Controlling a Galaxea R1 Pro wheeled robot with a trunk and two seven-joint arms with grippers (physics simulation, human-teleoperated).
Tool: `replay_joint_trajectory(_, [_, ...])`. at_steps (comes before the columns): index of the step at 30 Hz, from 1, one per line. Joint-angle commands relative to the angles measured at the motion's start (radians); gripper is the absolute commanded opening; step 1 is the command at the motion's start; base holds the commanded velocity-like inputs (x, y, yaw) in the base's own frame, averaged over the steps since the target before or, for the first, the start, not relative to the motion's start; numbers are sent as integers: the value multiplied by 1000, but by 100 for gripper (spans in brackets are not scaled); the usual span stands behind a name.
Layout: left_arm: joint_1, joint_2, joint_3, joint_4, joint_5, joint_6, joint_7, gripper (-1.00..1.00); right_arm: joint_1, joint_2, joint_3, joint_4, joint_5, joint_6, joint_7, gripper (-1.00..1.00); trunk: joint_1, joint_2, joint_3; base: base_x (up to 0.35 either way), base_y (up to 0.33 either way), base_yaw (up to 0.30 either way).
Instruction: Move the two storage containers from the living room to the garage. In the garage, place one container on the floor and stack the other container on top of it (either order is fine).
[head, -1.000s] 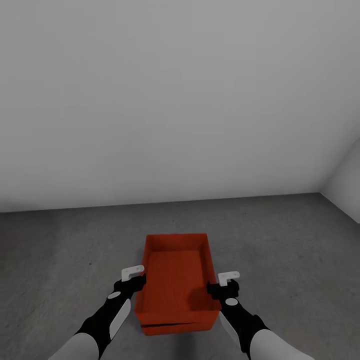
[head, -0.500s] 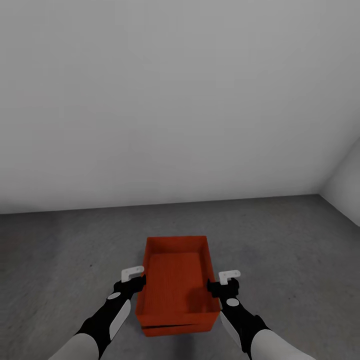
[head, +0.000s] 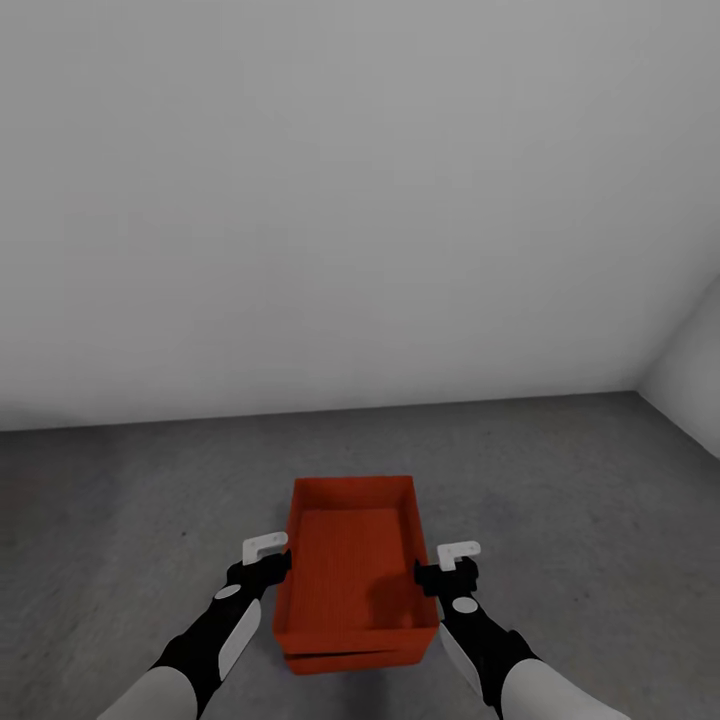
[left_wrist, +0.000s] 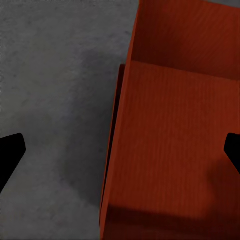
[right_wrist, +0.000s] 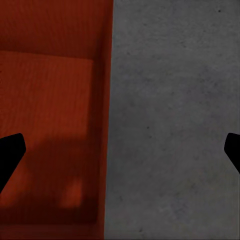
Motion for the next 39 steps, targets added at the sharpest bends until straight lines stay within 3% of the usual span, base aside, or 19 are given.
replay_joint_trajectory(1, [0,1,-8,-2,9,3,9,100,-1,0,7,2,-3,-1,-7,100,-4,7,2,0,0,0])
replay_joint_trajectory(35, [0,1,-7,16,10,2,8,100,-1,0,6,-4,-1,-36,-39,100,-134,245,109,0,0,0])
replay_joint_trajectory(39, [0,1,-8,15,8,2,9,100,-1,0,6,-3,-1,-35,-38,100,-134,245,109,0,0,0])
